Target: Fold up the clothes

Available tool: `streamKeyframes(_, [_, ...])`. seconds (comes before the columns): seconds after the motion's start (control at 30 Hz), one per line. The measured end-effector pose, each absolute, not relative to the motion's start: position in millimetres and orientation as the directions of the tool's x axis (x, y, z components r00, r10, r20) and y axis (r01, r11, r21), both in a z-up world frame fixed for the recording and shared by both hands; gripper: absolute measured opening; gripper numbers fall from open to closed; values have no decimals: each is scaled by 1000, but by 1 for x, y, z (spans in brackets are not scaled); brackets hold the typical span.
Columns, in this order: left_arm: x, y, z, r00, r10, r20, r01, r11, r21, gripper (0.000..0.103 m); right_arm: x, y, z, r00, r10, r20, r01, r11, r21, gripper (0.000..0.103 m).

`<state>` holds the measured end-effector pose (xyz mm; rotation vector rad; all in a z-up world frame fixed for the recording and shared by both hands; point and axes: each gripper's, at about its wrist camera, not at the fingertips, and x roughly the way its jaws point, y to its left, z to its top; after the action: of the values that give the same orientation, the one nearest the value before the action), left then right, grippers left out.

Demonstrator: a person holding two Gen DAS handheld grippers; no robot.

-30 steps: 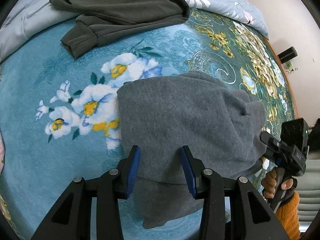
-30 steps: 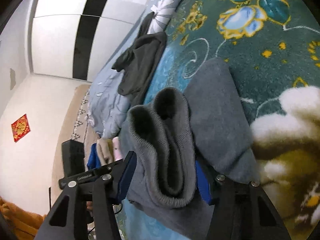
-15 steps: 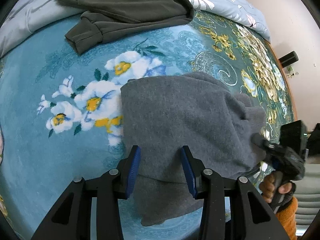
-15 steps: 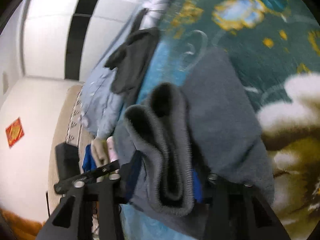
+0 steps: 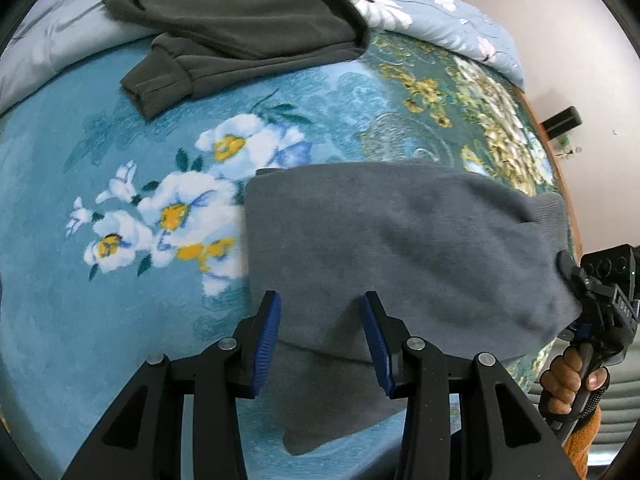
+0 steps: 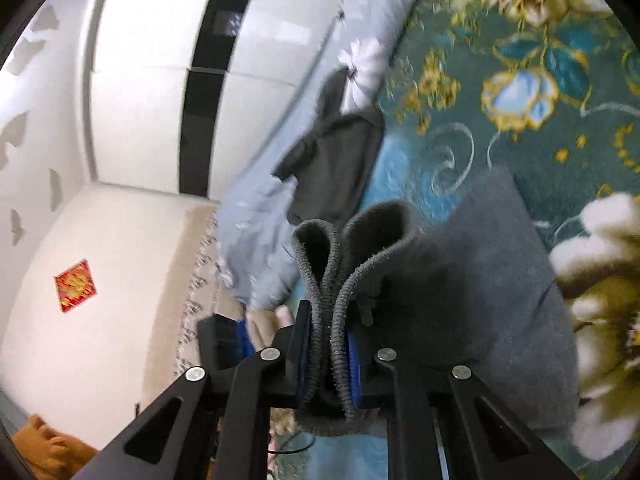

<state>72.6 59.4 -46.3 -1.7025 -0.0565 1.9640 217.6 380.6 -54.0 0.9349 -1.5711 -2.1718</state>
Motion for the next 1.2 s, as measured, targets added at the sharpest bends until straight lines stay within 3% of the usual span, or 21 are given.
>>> streamKeyframes(0.27, [76, 75, -56, -27, 404, -914, -389, -847, -363, 43, 235, 404, -117, -698, -532, -479, -351, -330, 876, 16])
streamKeyframes(0.37, [76, 75, -67, -15, 376, -926, -369, -863, -345, 43, 242, 401, -137, -692, -531, -488, -387, -298, 873, 16])
streamKeyframes(0.63, [74, 65, -70, -13, 372, -928, -342, -874, -346, 46, 248, 402, -112, -695, -485, -531, -396, -359, 845, 21])
streamKeyframes(0.67, [74, 64, -67, -22, 370, -929, -351, -873, -340, 46, 250, 403, -106, -697, -461, -549, -403, -381, 832, 25])
streamKeyframes(0.73, [73, 63, -59, -48, 364, -930, -369, -872, -322, 46, 255, 407, -92, -706, -407, -580, -415, -425, 804, 47])
streamKeyframes(0.77, [71, 62, -54, -64, 363, -930, -380, -870, -314, 46, 257, 409, -84, -711, -384, -589, -412, -451, 792, 66])
streamKeyframes(0.8, [70, 63, -49, -79, 362, -929, -392, -868, -305, 46, 257, 409, -77, -716, -370, -592, -403, -474, 783, 72])
streamKeyframes(0.93, [69, 92, -26, -123, 379, -917, -525, -809, -264, 46, 254, 405, -62, -732, -364, -576, -359, -512, 780, 74])
streamKeyframes(1.07, [72, 155, -5, -89, 441, -893, -719, -649, -249, 49, 255, 396, -71, -732, -365, -576, -378, -486, 788, 101])
streamKeyframes(1.2, [91, 219, -6, -20, 428, -904, -894, -412, -175, 51, 269, 393, -85, -718, -362, -595, -412, -469, 782, 103])
